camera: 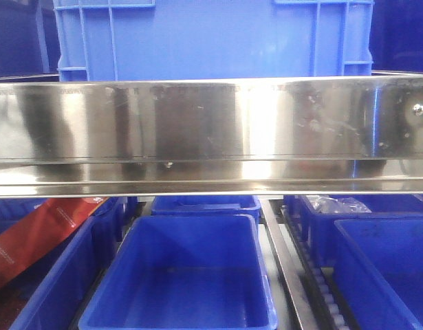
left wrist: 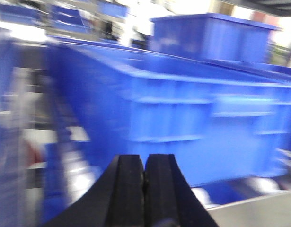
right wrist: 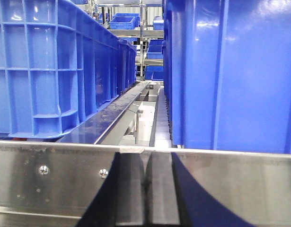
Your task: Place cylindrical capacitor in blue bin on shelf
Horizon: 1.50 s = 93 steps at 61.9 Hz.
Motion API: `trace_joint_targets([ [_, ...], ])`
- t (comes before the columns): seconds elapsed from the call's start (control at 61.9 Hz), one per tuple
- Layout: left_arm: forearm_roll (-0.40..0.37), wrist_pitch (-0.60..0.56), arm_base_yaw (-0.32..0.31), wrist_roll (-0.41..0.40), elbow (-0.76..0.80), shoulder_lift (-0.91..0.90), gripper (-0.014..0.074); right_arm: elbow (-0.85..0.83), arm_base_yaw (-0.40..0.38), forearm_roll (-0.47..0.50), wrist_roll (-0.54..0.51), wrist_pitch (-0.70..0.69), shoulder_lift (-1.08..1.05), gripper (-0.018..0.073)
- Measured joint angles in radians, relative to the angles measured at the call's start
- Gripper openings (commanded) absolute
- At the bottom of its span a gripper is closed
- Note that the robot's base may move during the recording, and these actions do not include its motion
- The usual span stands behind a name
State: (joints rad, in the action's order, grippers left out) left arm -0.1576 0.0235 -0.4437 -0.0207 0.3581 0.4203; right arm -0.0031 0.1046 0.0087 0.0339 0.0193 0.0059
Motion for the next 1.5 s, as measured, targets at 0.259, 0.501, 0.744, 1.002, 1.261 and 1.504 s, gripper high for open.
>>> trace_joint_targets([
  [0.259, 0.277, -0.01, 0.18, -0.268, -0.159, -0.201, -0.0111, 0.0, 0.0, 0.0, 0.0, 0.0, 0.0, -0.0167],
  [0.501, 0.29, -0.014, 0.246, -0.243, -0.314, -0.356, -0.0111, 0.0, 0.0, 0.0, 0.0, 0.0, 0.0, -0.0167],
  [0.744, 0.24, 0.002, 0.246, -0.075, -0.359, -0.415, -0.0111, 0.0, 0.0, 0.0, 0.0, 0.002, -0.002, -0.0167],
  [1.002, 0.235, -0.006, 0.246, -0.038, -0.361, -0.415, -0.0111, 0.0, 0.0, 0.0, 0.0, 0.002, -0.002, -0.0167],
  [1.261, 0.234, -0.006, 0.246, -0.034, -0.361, -0.415, -0.0111, 0.0, 0.0, 0.0, 0.0, 0.002, -0.002, -0.0167],
  [1.504, 0.229, -0.008, 0.329, -0.034, -0.361, -0.415, -0.0111, 0.0, 0.0, 0.0, 0.0, 0.002, -0.002, -0.0167],
])
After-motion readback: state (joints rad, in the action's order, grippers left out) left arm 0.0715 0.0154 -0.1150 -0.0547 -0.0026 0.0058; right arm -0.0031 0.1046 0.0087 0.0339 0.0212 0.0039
